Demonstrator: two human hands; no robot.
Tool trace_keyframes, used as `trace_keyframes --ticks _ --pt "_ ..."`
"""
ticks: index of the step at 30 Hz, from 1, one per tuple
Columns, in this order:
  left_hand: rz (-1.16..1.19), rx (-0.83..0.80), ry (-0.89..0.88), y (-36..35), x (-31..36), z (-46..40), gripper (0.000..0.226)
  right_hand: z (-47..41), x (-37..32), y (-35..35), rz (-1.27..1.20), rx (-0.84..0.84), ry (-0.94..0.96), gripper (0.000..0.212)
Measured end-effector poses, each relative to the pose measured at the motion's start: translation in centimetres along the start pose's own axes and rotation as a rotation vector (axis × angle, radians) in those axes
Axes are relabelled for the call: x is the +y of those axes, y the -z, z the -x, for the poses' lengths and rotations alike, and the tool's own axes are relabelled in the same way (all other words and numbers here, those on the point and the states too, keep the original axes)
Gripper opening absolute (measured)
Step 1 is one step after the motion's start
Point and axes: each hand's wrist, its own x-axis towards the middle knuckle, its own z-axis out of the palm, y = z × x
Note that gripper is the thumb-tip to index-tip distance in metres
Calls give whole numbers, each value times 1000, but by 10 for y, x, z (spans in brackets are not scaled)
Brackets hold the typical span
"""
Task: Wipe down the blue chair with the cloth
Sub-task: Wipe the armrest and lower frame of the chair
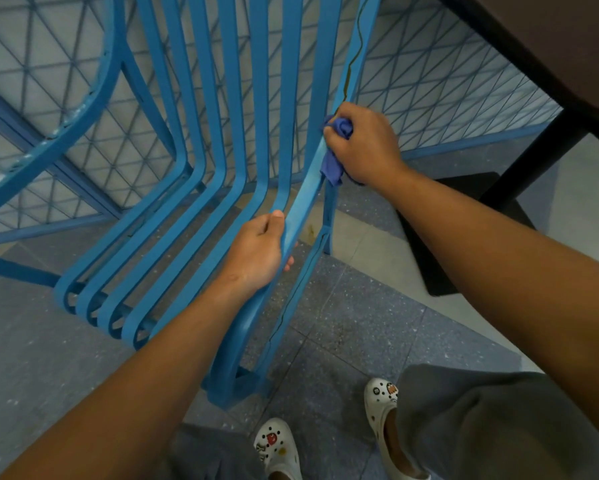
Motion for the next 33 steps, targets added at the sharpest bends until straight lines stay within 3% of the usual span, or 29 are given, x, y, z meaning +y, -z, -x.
trace_keyframes --ticks 12,18,22,30,33 --pt "41 -12 5 -2 -1 -3 28 60 -3 -14 -128 -180 77 28" --pt "11 -12 -16 -1 -1 -2 31 10 2 1 -79 -48 15 16" --pt "7 -11 -21 0 0 -1 31 11 -2 1 -102 -13 -25 27" --pt "52 -7 -4 -2 0 -3 30 61 -1 -9 -231 -235 5 29" --pt "50 -14 -7 -1 -1 -1 30 30 4 1 -244 -201 -34 22"
